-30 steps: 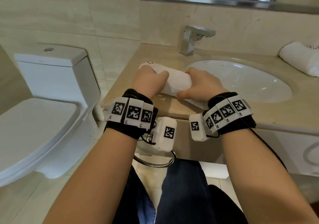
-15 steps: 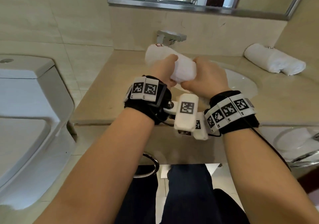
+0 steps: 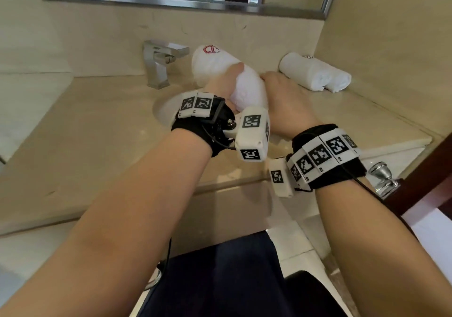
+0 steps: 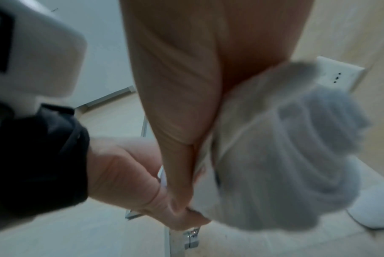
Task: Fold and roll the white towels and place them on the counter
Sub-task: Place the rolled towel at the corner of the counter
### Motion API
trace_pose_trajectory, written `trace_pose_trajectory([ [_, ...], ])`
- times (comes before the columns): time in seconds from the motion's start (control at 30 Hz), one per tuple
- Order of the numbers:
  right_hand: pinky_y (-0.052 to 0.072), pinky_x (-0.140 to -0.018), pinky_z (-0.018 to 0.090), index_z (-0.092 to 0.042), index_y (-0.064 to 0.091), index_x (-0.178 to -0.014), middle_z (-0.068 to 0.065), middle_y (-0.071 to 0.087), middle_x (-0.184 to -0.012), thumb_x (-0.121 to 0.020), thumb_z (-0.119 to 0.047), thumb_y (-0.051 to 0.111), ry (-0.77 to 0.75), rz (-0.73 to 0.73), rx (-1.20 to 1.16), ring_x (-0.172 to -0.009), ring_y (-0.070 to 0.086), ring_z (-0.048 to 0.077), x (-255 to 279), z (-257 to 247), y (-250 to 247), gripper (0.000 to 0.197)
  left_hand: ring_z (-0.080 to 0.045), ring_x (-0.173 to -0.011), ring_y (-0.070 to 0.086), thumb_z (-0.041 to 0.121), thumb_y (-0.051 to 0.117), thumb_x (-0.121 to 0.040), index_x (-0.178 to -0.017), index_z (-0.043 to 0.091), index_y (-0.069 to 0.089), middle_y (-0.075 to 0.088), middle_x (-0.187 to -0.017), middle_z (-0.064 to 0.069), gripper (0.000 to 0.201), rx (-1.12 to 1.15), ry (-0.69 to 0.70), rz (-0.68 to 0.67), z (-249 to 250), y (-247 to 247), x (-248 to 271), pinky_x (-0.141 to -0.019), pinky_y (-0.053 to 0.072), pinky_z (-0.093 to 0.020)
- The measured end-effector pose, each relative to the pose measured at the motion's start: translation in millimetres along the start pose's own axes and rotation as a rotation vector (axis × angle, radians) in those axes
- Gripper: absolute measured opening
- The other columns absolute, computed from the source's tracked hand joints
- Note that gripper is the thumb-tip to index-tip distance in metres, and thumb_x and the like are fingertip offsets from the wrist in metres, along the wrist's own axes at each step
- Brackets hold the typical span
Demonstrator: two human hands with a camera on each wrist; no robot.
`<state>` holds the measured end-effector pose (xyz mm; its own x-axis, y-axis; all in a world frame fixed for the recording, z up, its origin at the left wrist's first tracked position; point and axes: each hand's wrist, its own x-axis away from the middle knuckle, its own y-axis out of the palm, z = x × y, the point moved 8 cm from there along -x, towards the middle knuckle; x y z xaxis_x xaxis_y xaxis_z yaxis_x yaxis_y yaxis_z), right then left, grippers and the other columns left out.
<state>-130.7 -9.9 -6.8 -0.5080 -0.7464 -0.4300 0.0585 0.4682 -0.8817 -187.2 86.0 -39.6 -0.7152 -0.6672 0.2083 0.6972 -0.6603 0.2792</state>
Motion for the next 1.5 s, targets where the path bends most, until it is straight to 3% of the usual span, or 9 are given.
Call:
trace_pose_trajectory([
  [0.1, 0.046, -0.087, 0.048, -0.029, 0.040, -0.130, -0.001, 0.054, -0.124, -0.054, -0.070, 0.044, 0.037, -0.047, -0.086, -0.112, 0.054, 0.026, -4, 22, -1, 0.086, -0.018, -0.063, 0.054, 0.036, 0.058, -0.092, -0.087, 0.006, 0.050, 0.056, -0.076, -0.006, 0.031, -0.036, -0.058, 0.042, -1, 7, -4, -0.051, 0.048, -0.023],
  [0.23, 0.044, -0.091, 0.051, -0.035, 0.021, -0.142, 0.002, 0.045, -0.133, -0.059, -0.060, 0.063, 0.079, -0.094, -0.044, -0.118, 0.048, 0.029, -5, 52, 3, 0.097, -0.016, -0.063, 0.054, 0.041, 0.056, -0.091, -0.130, 0.010, 0.040, 0.056, -0.089, -0.003, 0.053, -0.109, -0.021, 0.058, 6, 15, -14, -0.028, 0.035, -0.013],
  [0.33, 0.045, -0.091, 0.047, -0.035, 0.018, -0.144, 0.004, 0.043, -0.132, -0.065, -0.049, 0.069, 0.097, -0.065, -0.074, -0.119, 0.047, 0.030, -5, 69, 3, 0.095, -0.023, -0.102, 0.061, 0.039, 0.053, -0.094, -0.139, 0.008, 0.035, 0.052, -0.133, -0.009, 0.058, -0.080, -0.008, 0.070, 6, 28, -36, -0.042, 0.040, -0.017],
  [0.47, 0.039, -0.100, 0.044, -0.024, 0.017, -0.147, 0.009, 0.041, -0.137, -0.072, -0.039, 0.073, 0.101, -0.014, -0.145, -0.124, 0.043, 0.029, -4, 87, -8, 0.094, -0.029, -0.133, 0.042, 0.029, 0.053, -0.094, -0.142, 0.007, 0.036, 0.038, -0.147, -0.013, 0.055, -0.092, 0.014, 0.044, 6, 52, -61, -0.075, 0.046, -0.031],
  [0.7, 0.041, -0.101, 0.035, -0.017, 0.013, -0.148, 0.007, 0.040, -0.141, -0.066, -0.038, 0.082, 0.216, 0.053, -0.428, -0.127, 0.042, 0.021, -10, 135, -13, 0.109, -0.031, -0.124, 0.050, 0.033, 0.056, -0.091, -0.134, 0.009, 0.046, 0.049, -0.138, -0.014, 0.051, -0.158, 0.042, -0.009, 4, 87, -109, -0.091, 0.047, -0.037],
  [0.93, 0.047, -0.068, 0.015, -0.009, 0.038, -0.117, -0.006, 0.054, -0.109, -0.065, -0.035, 0.084, 0.294, 0.058, -0.533, -0.096, 0.055, 0.008, -37, 177, -7, 0.074, -0.021, -0.065, 0.053, 0.034, 0.059, -0.088, -0.073, 0.012, 0.044, 0.055, -0.072, -0.005, 0.030, -0.183, -0.051, 0.001, 4, 121, -161, -0.072, 0.047, -0.030],
  [1.17, 0.048, -0.069, 0.027, -0.001, 0.039, -0.122, -0.004, 0.056, -0.095, -0.072, -0.019, 0.079, 0.194, 0.028, -0.391, -0.087, 0.053, 0.013, -85, 205, -23, 0.066, -0.031, -0.107, 0.063, 0.042, 0.071, -0.065, -0.119, 0.013, 0.060, 0.065, -0.121, -0.012, 0.062, -0.043, -0.117, -0.219, -10, 167, -235, -0.099, 0.042, -0.050],
  [1.37, 0.046, -0.066, 0.031, -0.003, 0.039, -0.120, 0.008, 0.061, -0.098, -0.073, -0.017, 0.076, 0.159, -0.003, -0.335, -0.085, 0.058, 0.020, -126, 228, -14, 0.062, -0.031, -0.088, 0.063, 0.043, 0.056, -0.081, -0.090, 0.011, 0.061, 0.070, -0.083, -0.011, 0.033, -0.013, -0.038, -0.143, 11, 175, -288, -0.088, 0.048, -0.042],
  [1.5, 0.049, -0.069, 0.038, -0.006, 0.038, -0.107, 0.009, 0.059, -0.091, -0.074, -0.019, 0.075, 0.147, -0.038, -0.308, -0.084, 0.060, 0.028, -152, 242, 6, 0.052, -0.031, -0.106, 0.062, 0.054, 0.066, -0.068, -0.099, 0.016, 0.061, 0.063, -0.119, -0.012, 0.049, -0.119, -0.070, -0.083, 5, 169, -332, -0.099, 0.044, -0.048],
])
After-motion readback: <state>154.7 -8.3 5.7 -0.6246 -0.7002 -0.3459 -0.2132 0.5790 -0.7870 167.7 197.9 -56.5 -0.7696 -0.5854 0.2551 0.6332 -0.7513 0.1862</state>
